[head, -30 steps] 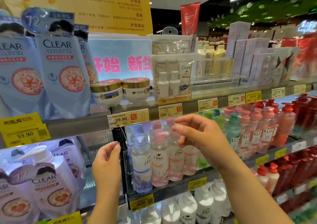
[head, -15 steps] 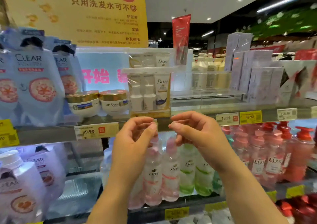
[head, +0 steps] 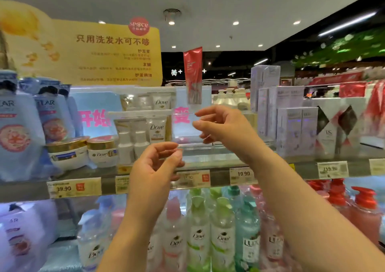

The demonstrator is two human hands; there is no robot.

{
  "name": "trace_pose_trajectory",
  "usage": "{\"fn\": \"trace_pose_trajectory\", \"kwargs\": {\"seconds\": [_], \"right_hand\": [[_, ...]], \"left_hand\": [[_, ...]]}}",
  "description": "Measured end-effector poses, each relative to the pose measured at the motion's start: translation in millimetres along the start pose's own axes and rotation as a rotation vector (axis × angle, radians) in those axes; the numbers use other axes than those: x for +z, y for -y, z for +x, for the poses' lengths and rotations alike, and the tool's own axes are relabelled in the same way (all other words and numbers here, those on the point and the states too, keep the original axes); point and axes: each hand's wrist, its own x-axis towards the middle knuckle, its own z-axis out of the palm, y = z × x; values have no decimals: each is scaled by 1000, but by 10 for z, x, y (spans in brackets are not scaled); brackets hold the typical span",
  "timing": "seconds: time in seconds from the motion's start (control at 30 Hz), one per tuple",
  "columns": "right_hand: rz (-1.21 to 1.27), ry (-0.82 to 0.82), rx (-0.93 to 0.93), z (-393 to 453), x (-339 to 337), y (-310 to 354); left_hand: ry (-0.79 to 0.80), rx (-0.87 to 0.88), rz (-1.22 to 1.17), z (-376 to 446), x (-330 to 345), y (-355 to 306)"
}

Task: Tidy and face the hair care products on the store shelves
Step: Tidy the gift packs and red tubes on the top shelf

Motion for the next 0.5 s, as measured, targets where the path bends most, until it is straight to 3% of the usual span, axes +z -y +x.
{"fn": "trace_pose_trajectory", "kwargs": {"seconds": [0.33, 0.5], "right_hand": [[-295, 113, 4, 1361, 124, -10], [-313, 131, -2, 1683, 223, -47]], "left_hand": [[-139, 11, 72, 191, -171, -99], [-163, 43, 118, 268, -245, -150]]}}
